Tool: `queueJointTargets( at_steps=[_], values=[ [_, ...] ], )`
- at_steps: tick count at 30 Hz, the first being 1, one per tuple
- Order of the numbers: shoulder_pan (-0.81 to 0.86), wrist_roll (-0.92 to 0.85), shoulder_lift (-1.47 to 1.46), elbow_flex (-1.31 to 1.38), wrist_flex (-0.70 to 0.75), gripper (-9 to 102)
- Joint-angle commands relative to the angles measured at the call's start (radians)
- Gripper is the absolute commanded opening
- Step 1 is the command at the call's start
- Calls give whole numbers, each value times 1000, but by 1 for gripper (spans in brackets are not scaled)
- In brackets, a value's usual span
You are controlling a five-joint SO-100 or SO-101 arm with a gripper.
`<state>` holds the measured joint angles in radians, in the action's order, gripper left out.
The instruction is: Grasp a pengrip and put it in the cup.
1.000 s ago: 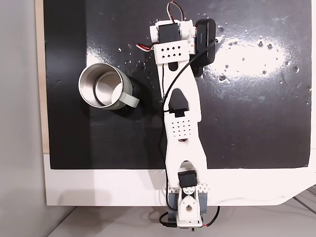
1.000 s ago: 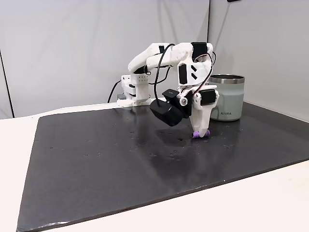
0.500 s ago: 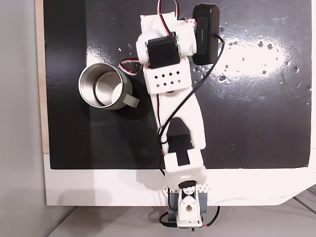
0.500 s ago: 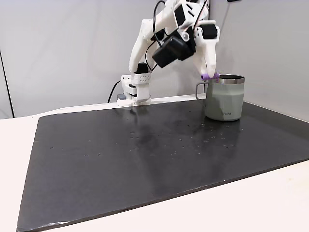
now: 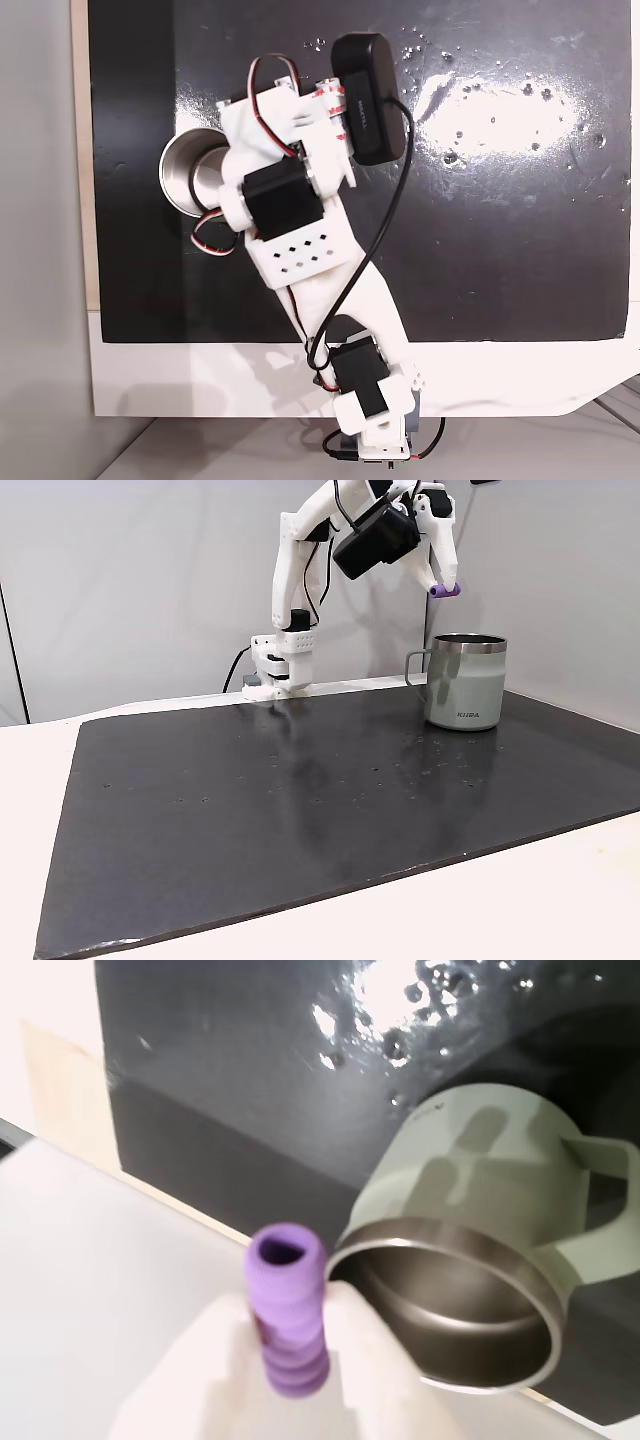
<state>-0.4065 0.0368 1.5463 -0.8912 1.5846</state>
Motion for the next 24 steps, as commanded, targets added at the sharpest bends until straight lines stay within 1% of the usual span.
queueJointTargets(
  at_steps=[1,10,17,18,21,24],
  values=[
    [-67,-29,58,-28,-23,0],
    [-186,-86,-2,-57,-26,0],
    [-213,-94,-46,-72,-25,0],
    [-219,-94,-49,-72,-25,2],
    [-236,-92,-54,-75,-25,11],
    [-242,-84,-54,-77,-25,18]
  ],
)
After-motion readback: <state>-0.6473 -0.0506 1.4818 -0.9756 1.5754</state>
